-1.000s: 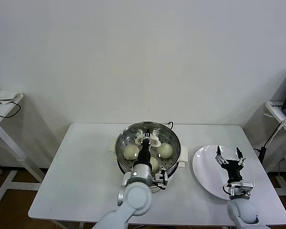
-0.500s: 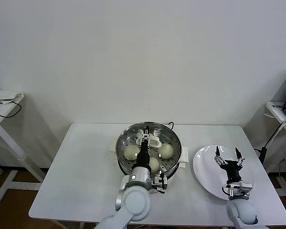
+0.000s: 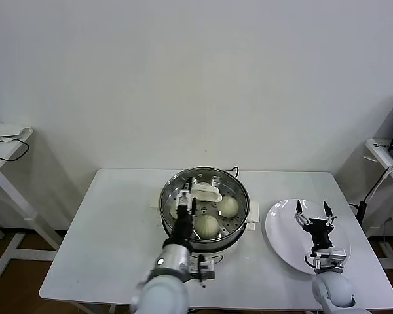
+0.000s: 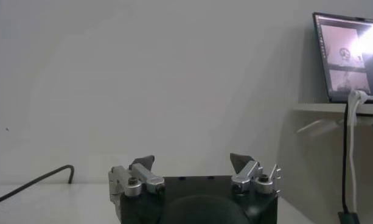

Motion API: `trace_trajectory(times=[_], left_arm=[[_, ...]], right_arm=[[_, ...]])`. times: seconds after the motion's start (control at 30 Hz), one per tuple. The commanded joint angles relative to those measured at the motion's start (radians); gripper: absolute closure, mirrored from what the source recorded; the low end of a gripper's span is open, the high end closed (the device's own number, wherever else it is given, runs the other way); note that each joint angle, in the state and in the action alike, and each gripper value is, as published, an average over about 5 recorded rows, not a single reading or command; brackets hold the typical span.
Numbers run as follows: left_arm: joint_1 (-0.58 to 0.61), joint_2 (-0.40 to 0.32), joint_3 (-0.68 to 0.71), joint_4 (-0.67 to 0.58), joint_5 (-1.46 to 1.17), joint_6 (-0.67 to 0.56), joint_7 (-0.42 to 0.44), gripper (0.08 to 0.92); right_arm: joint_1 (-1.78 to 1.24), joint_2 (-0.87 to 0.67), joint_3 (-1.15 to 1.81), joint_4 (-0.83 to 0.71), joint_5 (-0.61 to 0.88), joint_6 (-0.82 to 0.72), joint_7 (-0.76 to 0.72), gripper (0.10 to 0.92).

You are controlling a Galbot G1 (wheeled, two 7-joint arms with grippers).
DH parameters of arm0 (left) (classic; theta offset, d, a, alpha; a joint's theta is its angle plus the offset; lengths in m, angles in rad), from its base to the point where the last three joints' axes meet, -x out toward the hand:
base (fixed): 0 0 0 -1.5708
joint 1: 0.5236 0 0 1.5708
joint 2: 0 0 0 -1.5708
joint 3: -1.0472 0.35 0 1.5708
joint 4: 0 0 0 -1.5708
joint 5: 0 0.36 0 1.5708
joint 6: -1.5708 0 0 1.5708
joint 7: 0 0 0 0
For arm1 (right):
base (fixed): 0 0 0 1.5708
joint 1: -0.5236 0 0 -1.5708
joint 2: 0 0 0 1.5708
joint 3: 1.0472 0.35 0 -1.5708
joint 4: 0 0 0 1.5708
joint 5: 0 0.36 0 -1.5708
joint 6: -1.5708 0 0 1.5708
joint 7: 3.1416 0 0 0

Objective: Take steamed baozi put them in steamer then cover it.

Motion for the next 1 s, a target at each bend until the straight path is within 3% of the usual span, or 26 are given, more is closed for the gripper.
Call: trace_trajectory(times=[0.03, 0.1, 0.17, 0.27, 0.4, 0.63, 1.0], left_arm=[[0.256, 0.084, -0.419, -0.205, -0.651, -0.258, -0.325, 0.178], [0.278, 0.025, -0.526, -0.133, -0.828, -0.446, -0.483, 0.177], [0.297, -0.019, -0.619, -0.061, -0.996, -0.598, -0.582, 0.177], [0.316, -0.023, -0.713, 0.03, -1.213, -0.733, -0.6, 0.177], [0.316, -0.007, -0.776, 0.162, -1.391, -0.887, -0.537, 0.177], [0.297, 0.009, -0.795, 0.273, -1.568, -0.868, -0.378, 0.177], [0.297, 0.0, -0.769, 0.303, -1.564, -0.869, -0.342, 0.177]], right_arm=[[-0.033, -0.009, 0.002, 0.06, -0.009, -0.077, 0.021, 0.203], [-0.046, -0.003, 0.013, 0.072, 0.012, -0.078, -0.001, 0.203], [-0.057, 0.003, 0.025, 0.077, 0.028, -0.063, -0.027, 0.203], [-0.069, 0.007, 0.035, 0.077, 0.037, -0.03, -0.053, 0.203], [-0.081, 0.008, 0.043, 0.086, 0.045, -0.025, -0.062, 0.203], [-0.116, 0.017, 0.044, 0.114, 0.032, -0.032, -0.057, 0.203], [-0.165, 0.038, 0.073, 0.12, 0.016, -0.04, -0.06, 0.203]])
